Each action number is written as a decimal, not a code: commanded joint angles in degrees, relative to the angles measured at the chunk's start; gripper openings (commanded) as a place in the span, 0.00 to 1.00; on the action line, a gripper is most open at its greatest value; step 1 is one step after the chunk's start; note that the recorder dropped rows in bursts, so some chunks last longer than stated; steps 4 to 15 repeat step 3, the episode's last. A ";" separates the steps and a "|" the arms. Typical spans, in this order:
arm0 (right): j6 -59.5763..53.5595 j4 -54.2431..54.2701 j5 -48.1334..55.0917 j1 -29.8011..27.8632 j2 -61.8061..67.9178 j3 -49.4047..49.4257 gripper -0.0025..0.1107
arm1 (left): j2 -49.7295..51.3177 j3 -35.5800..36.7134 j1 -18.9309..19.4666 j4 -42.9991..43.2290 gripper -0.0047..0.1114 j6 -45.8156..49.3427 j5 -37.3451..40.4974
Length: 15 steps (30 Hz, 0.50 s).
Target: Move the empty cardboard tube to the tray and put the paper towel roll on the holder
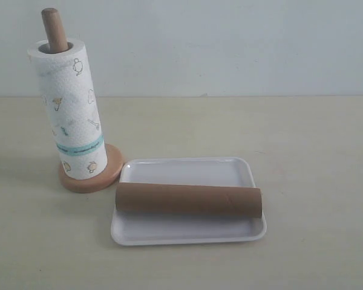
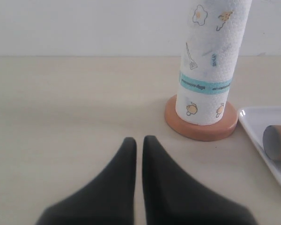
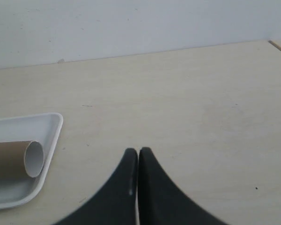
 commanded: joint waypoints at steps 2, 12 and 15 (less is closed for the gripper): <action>-0.09 -0.14 -0.53 0.02 -0.29 -0.05 0.02 | -0.11 0.22 0.31 0.01 0.08 0.27 -0.18; -0.09 -0.14 -0.53 0.02 -0.29 -0.05 0.02 | -0.11 0.22 0.31 0.01 0.08 0.27 -0.18; -0.09 -0.14 -0.53 0.02 -0.29 -0.05 0.02 | -0.11 0.22 0.31 0.01 0.08 0.27 -0.18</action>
